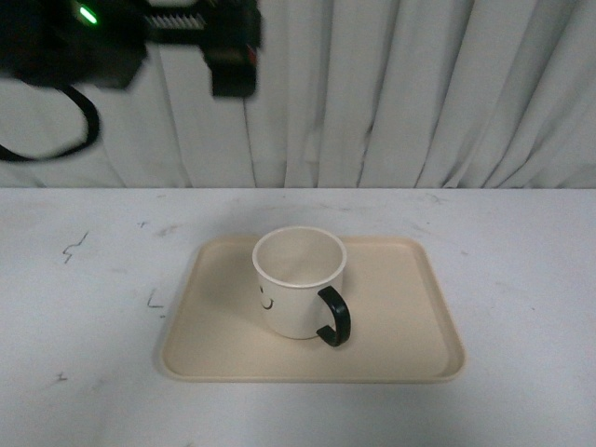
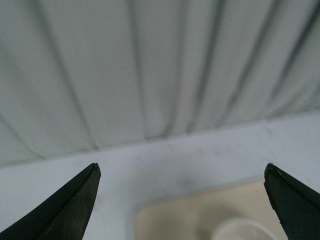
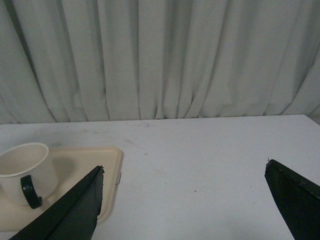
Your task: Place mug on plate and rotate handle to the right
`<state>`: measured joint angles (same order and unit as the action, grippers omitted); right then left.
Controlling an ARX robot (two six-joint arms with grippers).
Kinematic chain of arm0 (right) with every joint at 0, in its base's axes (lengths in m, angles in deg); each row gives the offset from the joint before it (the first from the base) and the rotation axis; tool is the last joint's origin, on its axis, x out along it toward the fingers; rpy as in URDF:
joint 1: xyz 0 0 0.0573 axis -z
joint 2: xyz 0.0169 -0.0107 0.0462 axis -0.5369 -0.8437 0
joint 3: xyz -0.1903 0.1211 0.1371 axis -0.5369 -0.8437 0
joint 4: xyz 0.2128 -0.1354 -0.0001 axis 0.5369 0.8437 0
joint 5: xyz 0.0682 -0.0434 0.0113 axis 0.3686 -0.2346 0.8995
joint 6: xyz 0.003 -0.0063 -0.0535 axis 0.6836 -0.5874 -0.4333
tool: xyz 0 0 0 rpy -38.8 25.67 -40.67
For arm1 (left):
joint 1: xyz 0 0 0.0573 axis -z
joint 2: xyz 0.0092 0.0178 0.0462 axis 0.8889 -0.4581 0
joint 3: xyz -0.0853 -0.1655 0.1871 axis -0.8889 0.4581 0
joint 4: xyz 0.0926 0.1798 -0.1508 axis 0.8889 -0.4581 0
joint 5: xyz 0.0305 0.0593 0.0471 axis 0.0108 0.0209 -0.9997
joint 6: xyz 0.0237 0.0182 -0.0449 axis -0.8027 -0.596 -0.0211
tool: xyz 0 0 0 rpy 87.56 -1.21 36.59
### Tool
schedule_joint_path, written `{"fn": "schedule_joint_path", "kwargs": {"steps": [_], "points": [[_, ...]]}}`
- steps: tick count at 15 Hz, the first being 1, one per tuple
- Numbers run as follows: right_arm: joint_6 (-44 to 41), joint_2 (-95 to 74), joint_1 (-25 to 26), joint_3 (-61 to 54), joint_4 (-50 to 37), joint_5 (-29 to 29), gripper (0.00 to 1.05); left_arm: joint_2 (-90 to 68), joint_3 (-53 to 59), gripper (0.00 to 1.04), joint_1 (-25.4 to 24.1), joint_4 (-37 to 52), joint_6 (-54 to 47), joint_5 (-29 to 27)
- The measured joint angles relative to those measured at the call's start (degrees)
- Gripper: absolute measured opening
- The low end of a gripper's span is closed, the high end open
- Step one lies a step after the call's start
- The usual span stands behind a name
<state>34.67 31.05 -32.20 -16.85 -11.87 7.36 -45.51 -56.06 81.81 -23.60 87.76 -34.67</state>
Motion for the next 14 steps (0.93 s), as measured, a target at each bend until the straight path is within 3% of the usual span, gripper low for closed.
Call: {"fn": "schedule_joint_path", "kwargs": {"steps": [1, 3, 8, 14], "points": [[0.00, 0.00, 0.00, 0.00, -0.02, 0.09, 0.98, 1.42, 3.80, 0.89, -1.33, 11.65, -0.07, -6.32], [0.00, 0.00, 0.00, 0.00, 0.00, 0.07, 0.98, 4.20, 17.38, 0.64, -3.87, 22.38, -0.15, -6.80], [0.02, 0.00, 0.00, 0.00, -0.04, 0.04, 0.98, 18.86, 33.79, 0.04, -9.97, 25.68, -0.17, -0.90], [0.00, 0.00, 0.00, 0.00, -0.04, 0.04, 0.98, 34.34, 43.98, 0.02, -14.43, 20.04, -0.31, 3.69]]}}
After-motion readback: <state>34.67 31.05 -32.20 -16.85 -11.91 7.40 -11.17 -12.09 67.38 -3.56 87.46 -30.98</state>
